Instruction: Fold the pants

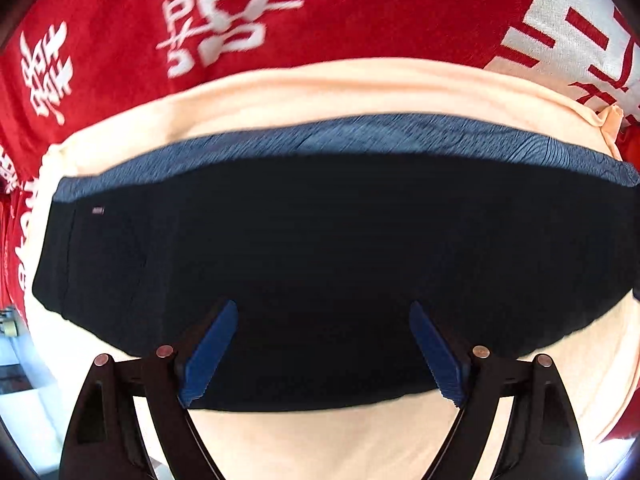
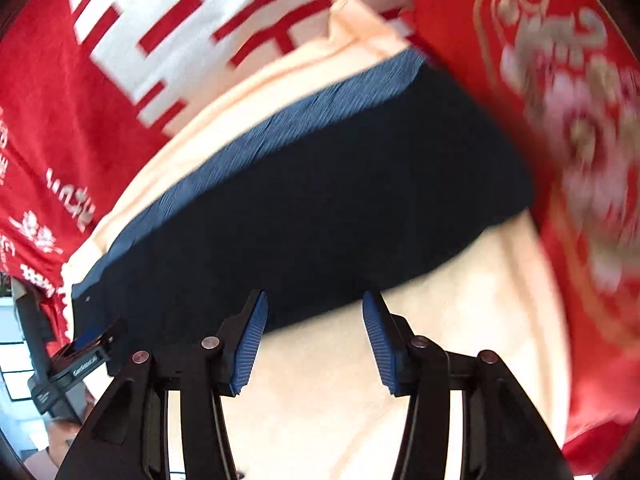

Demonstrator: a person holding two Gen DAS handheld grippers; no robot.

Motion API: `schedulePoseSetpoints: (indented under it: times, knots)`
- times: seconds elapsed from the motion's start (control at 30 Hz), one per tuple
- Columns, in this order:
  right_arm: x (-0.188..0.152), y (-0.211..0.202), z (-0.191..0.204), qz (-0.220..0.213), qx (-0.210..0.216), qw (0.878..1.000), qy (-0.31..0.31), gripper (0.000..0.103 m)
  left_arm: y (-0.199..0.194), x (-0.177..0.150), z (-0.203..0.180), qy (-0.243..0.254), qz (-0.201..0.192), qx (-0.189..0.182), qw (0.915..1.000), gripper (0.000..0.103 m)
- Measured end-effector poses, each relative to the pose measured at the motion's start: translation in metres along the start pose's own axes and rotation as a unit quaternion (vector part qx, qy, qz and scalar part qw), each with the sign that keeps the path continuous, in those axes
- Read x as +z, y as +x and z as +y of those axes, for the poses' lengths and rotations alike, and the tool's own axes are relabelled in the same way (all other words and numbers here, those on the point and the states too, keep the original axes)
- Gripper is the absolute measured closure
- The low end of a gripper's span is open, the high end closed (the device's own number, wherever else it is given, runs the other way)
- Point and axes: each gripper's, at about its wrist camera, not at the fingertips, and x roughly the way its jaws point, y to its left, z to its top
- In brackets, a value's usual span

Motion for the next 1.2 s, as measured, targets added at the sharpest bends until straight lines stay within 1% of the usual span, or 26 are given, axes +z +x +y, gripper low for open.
schedulePoseSetpoints:
  times: [0.13,0.2,0.23,0.3,0.33,0.4,0.47,0.5,0.6,0.67,0.73,0.83,0.9,0.93,1.0,1.07,1.1,1.2]
  knots:
    - [-0.027,0.006,0.026,0.009,0.016,1.0,0.004,0.049,-0.001,-0.022,0.02,0.007,-0.005,-0.016,0.9998,0.014]
    - [-0.04,0.012,0.042,0.017,0.027,0.999,0.008,0.049,0.002,-0.037,0.041,0.012,-0.002,-0.021,0.9997,0.014]
    - [-0.045,0.02,0.053,0.021,0.035,0.999,0.011,0.049,0.003,-0.043,0.043,0.013,-0.001,-0.022,0.9997,0.014]
    - [-0.051,0.025,0.067,0.028,0.05,0.998,0.013,0.049,0.0,-0.05,0.062,0.017,-0.006,-0.027,0.9995,0.014]
    - [-0.058,0.032,0.08,0.033,0.065,0.997,0.016,0.049,-0.001,-0.052,0.072,0.019,-0.009,-0.026,0.9994,0.014]
    - [-0.069,0.046,0.103,0.045,0.096,0.994,0.019,0.049,-0.002,-0.054,0.095,0.019,-0.016,-0.022,0.9994,0.014]
    - [-0.08,0.061,0.126,0.063,0.126,0.99,0.021,0.049,-0.001,-0.057,0.125,0.009,-0.019,-0.017,0.9996,0.014]
    - [-0.086,0.072,0.139,0.076,0.149,0.986,0.025,0.049,0.001,-0.057,0.138,0.002,-0.02,-0.015,0.9997,0.014]
    - [-0.102,0.099,0.178,0.11,0.199,0.974,0.027,0.049,0.007,-0.06,0.186,-0.025,-0.018,-0.004,0.9995,0.014]
    - [-0.111,0.117,0.205,0.123,0.206,0.971,0.011,0.049,0.013,-0.062,0.218,-0.04,-0.019,0.007,0.999,0.014]
    - [-0.119,0.129,0.225,0.125,0.214,0.969,-0.003,0.049,0.014,-0.06,0.242,-0.046,-0.024,0.017,0.9985,0.014]
    - [-0.123,0.142,0.244,0.12,0.223,0.967,-0.01,0.049,0.026,-0.059,0.279,-0.049,-0.033,0.036,0.9976,0.014]
    - [-0.125,0.147,0.249,0.116,0.225,0.967,-0.012,0.049,0.037,-0.04,0.291,-0.051,-0.04,0.05,0.9966,0.014]
    - [-0.126,0.15,0.251,0.116,0.227,0.967,-0.011,0.049,0.042,-0.035,0.304,-0.054,-0.043,0.054,0.9962,0.014]
    - [-0.127,0.155,0.253,0.118,0.232,0.966,-0.006,0.049,0.047,-0.033,0.303,-0.06,-0.045,0.06,0.9954,0.014]
    - [-0.129,0.153,0.25,0.117,0.244,0.963,0.0,0.049,0.055,-0.026,0.316,-0.064,-0.043,0.062,0.9951,0.014]
    - [-0.128,0.152,0.249,0.117,0.249,0.961,0.002,0.049,0.064,-0.015,0.334,-0.065,-0.043,0.063,0.995,0.014]
    - [-0.129,0.163,0.253,0.123,0.267,0.956,0.018,0.047,0.075,-0.01,0.347,-0.062,-0.051,0.045,0.9957,0.014]
